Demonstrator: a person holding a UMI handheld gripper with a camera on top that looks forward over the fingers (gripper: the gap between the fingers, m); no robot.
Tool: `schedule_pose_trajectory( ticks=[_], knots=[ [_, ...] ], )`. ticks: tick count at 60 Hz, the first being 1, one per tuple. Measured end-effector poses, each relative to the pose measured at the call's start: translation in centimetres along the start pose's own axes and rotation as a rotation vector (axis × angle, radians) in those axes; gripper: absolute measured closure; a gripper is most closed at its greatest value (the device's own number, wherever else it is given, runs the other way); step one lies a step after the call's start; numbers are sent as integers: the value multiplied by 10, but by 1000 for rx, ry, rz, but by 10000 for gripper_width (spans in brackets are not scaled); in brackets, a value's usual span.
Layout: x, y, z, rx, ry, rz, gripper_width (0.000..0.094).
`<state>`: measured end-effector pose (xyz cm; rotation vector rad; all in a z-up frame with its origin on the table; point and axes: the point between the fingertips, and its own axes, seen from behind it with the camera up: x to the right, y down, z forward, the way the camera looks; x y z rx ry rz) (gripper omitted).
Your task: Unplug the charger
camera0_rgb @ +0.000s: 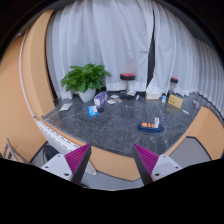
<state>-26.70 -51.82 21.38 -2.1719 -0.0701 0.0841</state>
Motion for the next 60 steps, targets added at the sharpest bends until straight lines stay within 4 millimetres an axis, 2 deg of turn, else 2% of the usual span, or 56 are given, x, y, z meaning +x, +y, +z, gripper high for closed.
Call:
schedule_pose_trajectory(
  ticks=[4,9,15,19,26,32,37,43,49,54,57,59,60],
  knots=[
    [10,9,23,-28,27,10,90],
    [31,33,45,-69,69,27,90],
    [74,66,70,-135,137,53,87],
    [111,80,88,-166,190,69,85],
    [179,70,129,-152,272,92,85],
    [227,41,177,-76,309,90,85],
    [258,16,220,-20,318,95,85],
    [285,-6,271,12,321,94,107],
    [297,-12,316,7,291,93,252],
    [312,-11,348,14,286,79,491],
    [307,-12,351,22,289,73,625],
    [310,-15,354,36,291,74,746],
    [312,-16,354,39,301,75,750]
  ],
)
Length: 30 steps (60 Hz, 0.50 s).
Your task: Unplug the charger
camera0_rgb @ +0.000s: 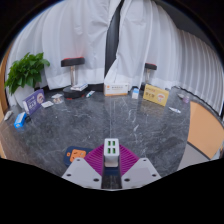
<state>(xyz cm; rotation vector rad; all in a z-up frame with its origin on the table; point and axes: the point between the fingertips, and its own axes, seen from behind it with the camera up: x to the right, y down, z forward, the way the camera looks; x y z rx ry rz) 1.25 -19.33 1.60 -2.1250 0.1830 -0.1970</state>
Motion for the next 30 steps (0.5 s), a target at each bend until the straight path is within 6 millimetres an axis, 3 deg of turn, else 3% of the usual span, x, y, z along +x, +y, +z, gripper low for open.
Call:
schedule_pose_trajectory(
  ticks=[9,13,17,19,22,26,30],
  knots=[
    [0,-3,-3,-46,-44,45,843],
    [7,-70,-27,130,-56,68,845],
    [26,-150,-68,279,-36,10,845],
    [33,-179,-82,327,-38,20,846],
    [46,-205,-92,374,-49,50,846],
    [71,-210,-86,357,-48,82,845],
    [93,-180,-62,288,-42,97,838]
  ],
)
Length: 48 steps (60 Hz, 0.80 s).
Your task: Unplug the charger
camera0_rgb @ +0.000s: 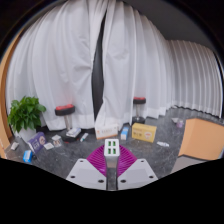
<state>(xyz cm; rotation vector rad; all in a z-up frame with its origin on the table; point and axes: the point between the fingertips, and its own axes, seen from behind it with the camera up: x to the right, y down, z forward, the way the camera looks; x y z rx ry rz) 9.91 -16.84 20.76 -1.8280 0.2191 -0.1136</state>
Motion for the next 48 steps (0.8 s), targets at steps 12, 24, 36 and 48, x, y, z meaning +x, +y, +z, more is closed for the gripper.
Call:
schedule_pose_trajectory(
  ticks=[12,24,36,48],
  knots=[
    [27,153,33,-283,-57,62,785],
    [46,209,46,-372,-67,43,684],
    [92,211,53,-387,20,2,146],
    [102,165,16,-334,75,-88,84]
  ],
)
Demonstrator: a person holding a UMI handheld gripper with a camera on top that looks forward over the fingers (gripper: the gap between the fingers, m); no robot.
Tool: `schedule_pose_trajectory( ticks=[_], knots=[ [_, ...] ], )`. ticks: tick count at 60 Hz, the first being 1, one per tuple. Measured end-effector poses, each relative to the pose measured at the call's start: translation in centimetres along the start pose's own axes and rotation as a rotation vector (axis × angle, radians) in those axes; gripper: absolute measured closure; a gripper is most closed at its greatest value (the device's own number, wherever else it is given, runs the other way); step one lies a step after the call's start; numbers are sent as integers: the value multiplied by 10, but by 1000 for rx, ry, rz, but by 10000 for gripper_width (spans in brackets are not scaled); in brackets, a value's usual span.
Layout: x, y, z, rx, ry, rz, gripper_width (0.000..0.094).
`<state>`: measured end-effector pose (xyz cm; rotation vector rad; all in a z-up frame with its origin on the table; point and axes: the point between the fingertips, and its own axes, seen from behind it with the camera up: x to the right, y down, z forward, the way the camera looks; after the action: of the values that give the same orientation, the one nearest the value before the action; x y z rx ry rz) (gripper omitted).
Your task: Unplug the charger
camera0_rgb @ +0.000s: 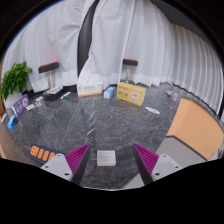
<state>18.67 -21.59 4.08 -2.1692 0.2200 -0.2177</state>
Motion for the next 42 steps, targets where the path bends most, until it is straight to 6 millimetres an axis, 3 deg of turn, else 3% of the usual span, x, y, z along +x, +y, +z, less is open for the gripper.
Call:
schedule_pose_trajectory(
  ticks=[6,12,18,26,32,42],
  knots=[
    [-5,-18,-53,46,13,-17,84],
    [-16,-24,-114,75,19,-18,81],
    [-26,-17,-177,94,30,-6,81],
    [-37,6,-251,101,47,-6,82],
    [-44,29,-295,88,54,-5,81],
    [-48,48,-339,87,64,-4,83]
  ],
)
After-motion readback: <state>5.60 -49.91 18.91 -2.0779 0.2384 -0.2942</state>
